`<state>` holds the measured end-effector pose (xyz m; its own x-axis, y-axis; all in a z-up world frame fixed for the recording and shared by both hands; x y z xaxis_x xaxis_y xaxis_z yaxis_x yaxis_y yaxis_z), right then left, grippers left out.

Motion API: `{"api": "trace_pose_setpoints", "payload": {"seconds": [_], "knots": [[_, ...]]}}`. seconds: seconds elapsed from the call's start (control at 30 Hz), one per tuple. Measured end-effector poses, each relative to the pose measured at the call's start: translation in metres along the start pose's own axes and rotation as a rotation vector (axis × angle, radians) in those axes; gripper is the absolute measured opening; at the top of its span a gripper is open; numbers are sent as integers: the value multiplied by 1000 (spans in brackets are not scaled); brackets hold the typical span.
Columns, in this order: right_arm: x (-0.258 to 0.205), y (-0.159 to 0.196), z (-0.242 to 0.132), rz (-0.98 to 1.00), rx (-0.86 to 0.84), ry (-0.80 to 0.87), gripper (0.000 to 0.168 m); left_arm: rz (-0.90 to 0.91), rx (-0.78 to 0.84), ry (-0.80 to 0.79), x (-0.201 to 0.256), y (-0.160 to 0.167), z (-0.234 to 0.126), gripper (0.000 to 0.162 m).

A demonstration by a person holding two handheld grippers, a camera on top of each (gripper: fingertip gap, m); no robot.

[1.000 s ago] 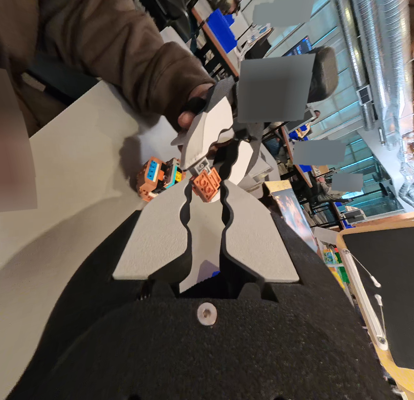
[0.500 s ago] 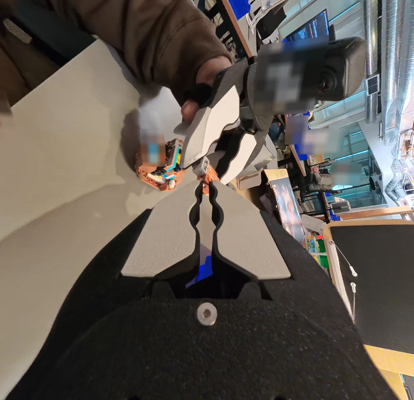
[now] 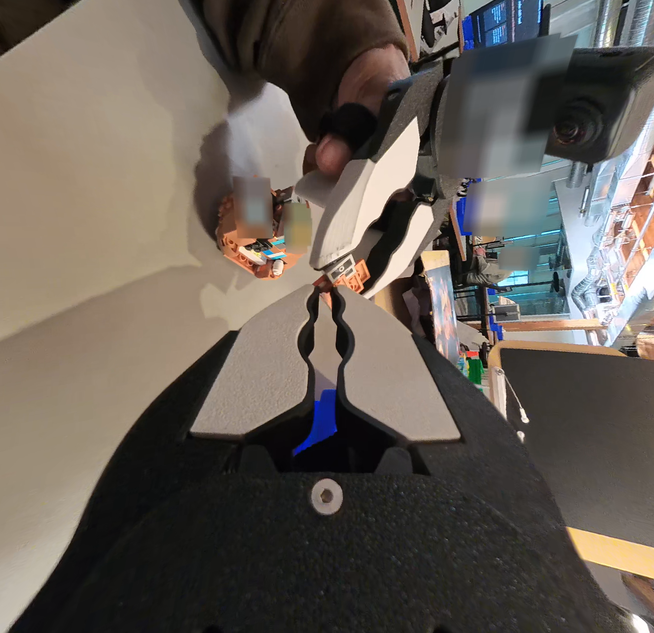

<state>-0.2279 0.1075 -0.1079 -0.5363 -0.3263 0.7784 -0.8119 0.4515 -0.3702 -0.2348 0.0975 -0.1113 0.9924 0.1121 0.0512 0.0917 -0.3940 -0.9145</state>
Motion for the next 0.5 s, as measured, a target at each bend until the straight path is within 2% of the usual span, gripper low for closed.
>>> {"api": "trace_pose_setpoints", "payload": {"seconds": [0.13,0.5], "knots": [[5,-1,-2,24,19,28,5,0,57,-4,-2,-7,-2,37],[7,-5,-10,180,157,-27,3,125,27,-57,2,-9,-3,36]]}}
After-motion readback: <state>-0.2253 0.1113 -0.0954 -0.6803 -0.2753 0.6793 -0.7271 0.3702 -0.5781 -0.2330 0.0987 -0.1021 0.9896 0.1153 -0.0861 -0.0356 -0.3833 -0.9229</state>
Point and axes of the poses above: each gripper's, where its closed fingertips meet, z out along the fingers, y out of its underside, x = y × z across the jaws, the point moved 1 cm from there along -z, back along the fingers, and after that the axes turned 7 degrees about -y, right-handed, at the moved point
